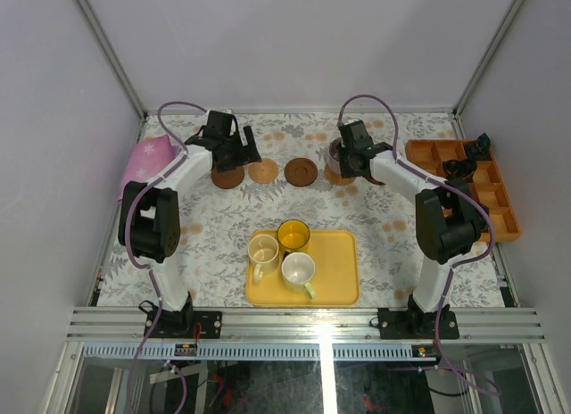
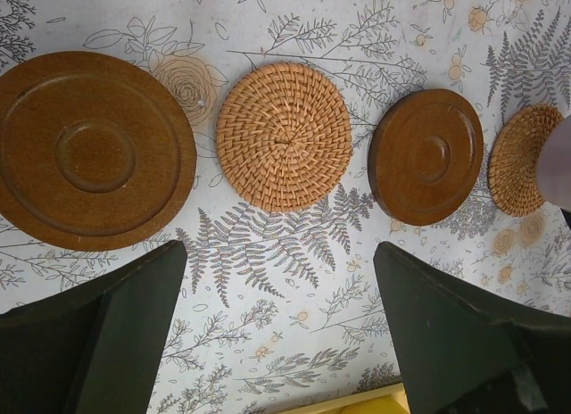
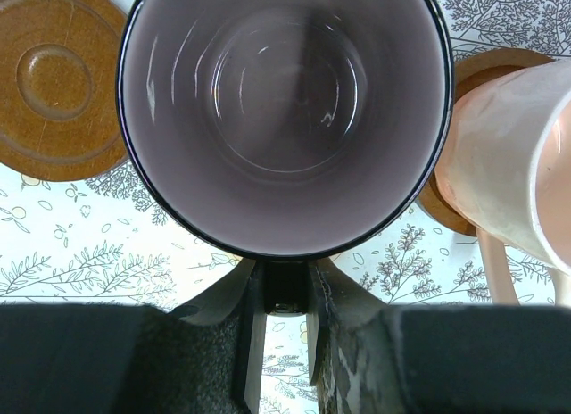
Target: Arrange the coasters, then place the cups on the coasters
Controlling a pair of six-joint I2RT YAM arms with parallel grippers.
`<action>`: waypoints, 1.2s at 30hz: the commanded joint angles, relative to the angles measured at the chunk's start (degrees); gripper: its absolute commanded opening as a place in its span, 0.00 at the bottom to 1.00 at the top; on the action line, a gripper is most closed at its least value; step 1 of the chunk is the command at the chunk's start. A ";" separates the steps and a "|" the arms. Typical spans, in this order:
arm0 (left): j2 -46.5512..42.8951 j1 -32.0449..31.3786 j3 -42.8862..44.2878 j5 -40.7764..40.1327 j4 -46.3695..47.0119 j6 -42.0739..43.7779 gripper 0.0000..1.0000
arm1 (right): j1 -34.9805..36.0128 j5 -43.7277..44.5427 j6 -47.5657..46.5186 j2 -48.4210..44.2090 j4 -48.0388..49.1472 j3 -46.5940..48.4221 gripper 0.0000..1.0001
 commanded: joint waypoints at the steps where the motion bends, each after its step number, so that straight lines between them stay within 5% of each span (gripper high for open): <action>1: 0.62 0.45 1.36 0.84 2.53 -0.52 0.87 | -0.05 -0.33 0.60 -1.53 3.89 2.79 0.00; 36: 2.28 0.46 2.23 2.15 2.26 -0.56 0.87 | -0.09 -0.88 1.34 0.89 1.67 3.16 0.00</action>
